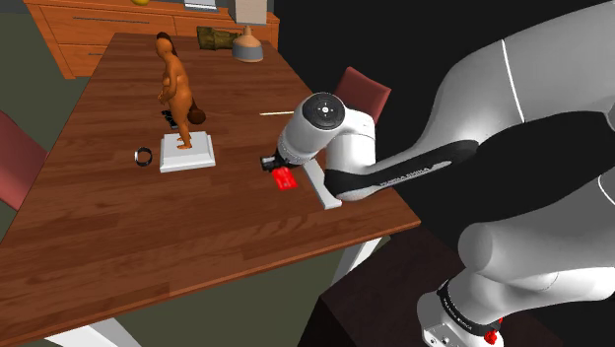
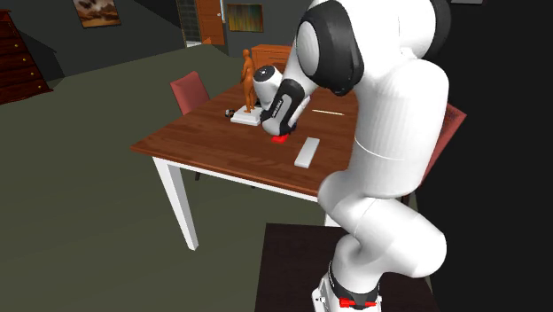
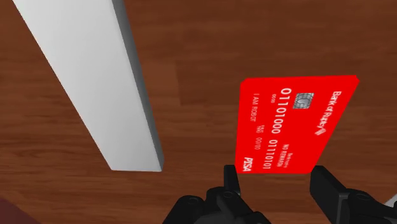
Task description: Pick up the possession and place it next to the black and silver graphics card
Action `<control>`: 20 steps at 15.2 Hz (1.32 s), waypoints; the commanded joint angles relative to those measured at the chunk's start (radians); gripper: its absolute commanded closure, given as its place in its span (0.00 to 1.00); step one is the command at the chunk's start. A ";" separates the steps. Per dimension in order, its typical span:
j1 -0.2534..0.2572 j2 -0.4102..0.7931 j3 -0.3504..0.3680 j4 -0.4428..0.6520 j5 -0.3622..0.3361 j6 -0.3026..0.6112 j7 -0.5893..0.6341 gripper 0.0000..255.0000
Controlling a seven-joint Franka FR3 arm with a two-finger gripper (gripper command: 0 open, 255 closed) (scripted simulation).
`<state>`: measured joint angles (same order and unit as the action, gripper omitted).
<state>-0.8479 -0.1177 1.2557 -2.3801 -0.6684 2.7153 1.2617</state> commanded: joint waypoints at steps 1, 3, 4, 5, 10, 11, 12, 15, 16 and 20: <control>0.063 -0.035 -0.059 0.003 0.093 -0.005 -0.073 1.00; 0.116 -0.063 -0.110 0.006 0.161 -0.016 -0.129 1.00; 0.140 -0.074 -0.134 0.008 0.189 -0.023 -0.154 1.00; 0.156 -0.082 -0.149 0.010 0.208 -0.029 -0.170 1.00; 0.088 0.388 -0.025 0.283 -0.355 -0.303 0.130 1.00; 0.164 0.425 -0.095 0.330 -0.373 -0.323 0.125 1.00; 0.209 0.474 -0.128 0.379 -0.403 -0.353 0.124 1.00; 0.325 0.603 -0.206 0.530 -0.463 -0.427 0.099 1.00; 0.360 0.643 -0.228 0.583 -0.477 -0.448 0.086 1.00; 0.491 0.796 -0.299 0.810 -0.515 -0.523 0.015 1.00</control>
<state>-0.4022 0.6295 0.9788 -1.6428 -1.1713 2.2180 1.2966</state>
